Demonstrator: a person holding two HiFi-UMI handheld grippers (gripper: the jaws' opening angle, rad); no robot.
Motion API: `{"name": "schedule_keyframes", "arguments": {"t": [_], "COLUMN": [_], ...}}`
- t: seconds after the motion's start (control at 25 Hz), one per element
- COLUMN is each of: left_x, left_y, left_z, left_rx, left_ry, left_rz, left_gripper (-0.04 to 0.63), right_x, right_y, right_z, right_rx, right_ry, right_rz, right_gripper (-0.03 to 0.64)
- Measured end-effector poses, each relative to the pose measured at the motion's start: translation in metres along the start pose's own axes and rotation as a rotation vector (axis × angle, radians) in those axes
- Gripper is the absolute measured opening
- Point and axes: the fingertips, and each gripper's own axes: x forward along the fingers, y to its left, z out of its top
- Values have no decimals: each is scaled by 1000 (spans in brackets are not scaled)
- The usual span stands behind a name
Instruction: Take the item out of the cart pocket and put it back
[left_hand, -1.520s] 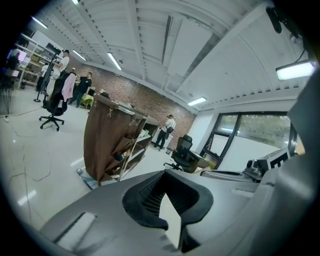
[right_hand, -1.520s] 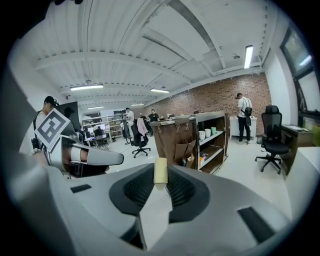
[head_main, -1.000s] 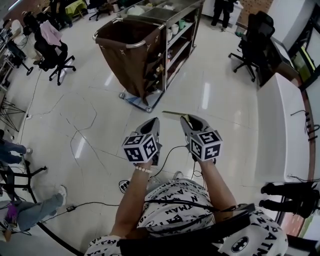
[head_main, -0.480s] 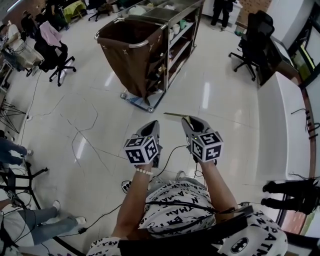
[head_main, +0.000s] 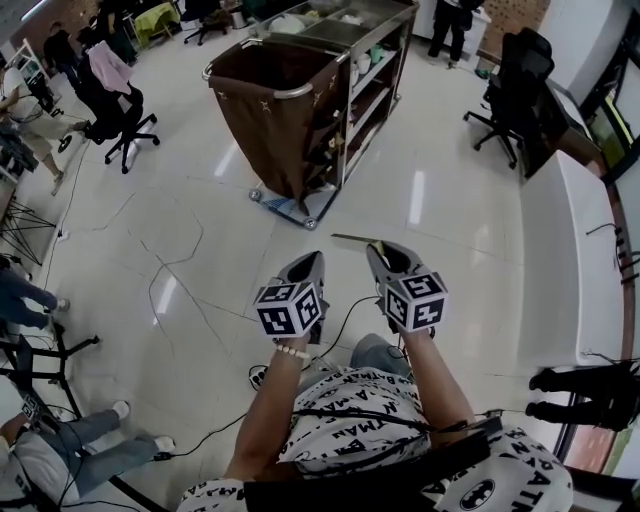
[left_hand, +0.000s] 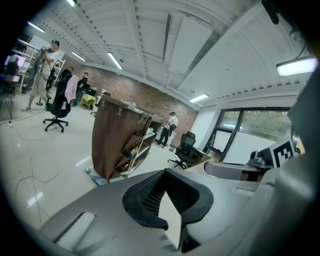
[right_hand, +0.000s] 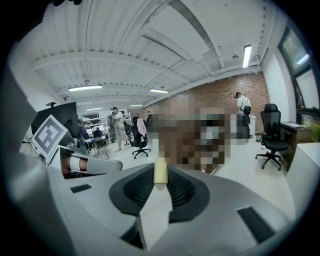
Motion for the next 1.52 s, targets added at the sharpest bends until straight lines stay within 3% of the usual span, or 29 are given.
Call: {"name": "schedule_keyframes", "arguments": {"t": [0.28, 0.52, 0.8, 1.12, 1.36, 1.52], "left_x": [-3, 20, 86, 180, 227, 254], "left_y": [8, 19, 48, 80, 103, 119], "left_z": [7, 24, 76, 128, 150, 154], "left_rx": [-7, 30, 82, 58, 39, 25], "left_ry": [-13, -8, -12, -4, 4, 20], "left_rz": [-3, -2, 31, 85, 124, 148], "left_gripper": [3, 3, 3, 3, 3, 3], "right_x": [9, 42, 133, 253, 325, 368], "right_y": [3, -27, -84, -147, -171, -181], "right_z": [11, 44, 116, 186, 187, 155], "right_rx": [-39, -100, -164, -202, -214, -219], "right_ry": [-7, -35, -91, -106, -44, 48], "right_rz": [-9, -31, -16, 36, 93, 132], "right_gripper": [86, 86, 85, 86, 86, 86]}}
